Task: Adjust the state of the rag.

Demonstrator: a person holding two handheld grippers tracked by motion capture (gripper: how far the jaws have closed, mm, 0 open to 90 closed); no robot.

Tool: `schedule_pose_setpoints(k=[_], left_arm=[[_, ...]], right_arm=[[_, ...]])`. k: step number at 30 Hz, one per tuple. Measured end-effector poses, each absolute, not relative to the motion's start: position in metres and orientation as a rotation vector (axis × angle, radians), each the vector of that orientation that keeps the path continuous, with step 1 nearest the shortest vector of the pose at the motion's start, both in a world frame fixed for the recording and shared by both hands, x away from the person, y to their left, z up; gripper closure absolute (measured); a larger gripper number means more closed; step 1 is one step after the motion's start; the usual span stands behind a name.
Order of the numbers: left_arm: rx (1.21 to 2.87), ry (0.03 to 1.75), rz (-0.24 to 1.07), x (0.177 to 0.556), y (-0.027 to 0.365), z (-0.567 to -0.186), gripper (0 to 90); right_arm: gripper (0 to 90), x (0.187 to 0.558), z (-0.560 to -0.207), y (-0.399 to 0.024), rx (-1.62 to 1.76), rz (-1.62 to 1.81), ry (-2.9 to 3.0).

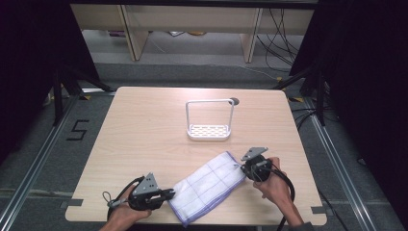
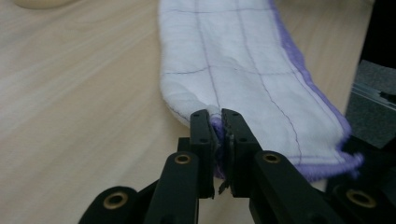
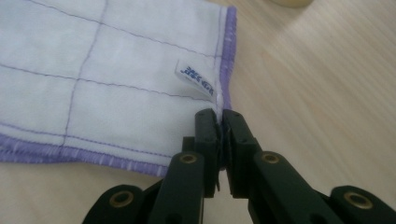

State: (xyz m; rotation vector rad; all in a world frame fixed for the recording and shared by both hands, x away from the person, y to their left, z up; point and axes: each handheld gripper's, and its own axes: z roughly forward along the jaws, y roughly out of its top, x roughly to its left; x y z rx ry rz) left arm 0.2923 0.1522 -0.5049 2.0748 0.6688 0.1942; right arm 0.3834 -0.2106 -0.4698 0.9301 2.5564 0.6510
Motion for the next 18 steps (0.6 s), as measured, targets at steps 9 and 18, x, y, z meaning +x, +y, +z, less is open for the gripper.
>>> schedule_pose_setpoints(k=[9,18], left_arm=[[2.09,0.636,0.119,0.273,0.134,-0.511,80.8],[2.045,0.675,0.009,0.271,0.133,-0.506,45.7]], right_arm=[[83.8,0.425,-0.485,-0.193,0.937,0.637,2.619],[60.7,0.42,-0.467,-0.205,1.068,0.729,2.429]])
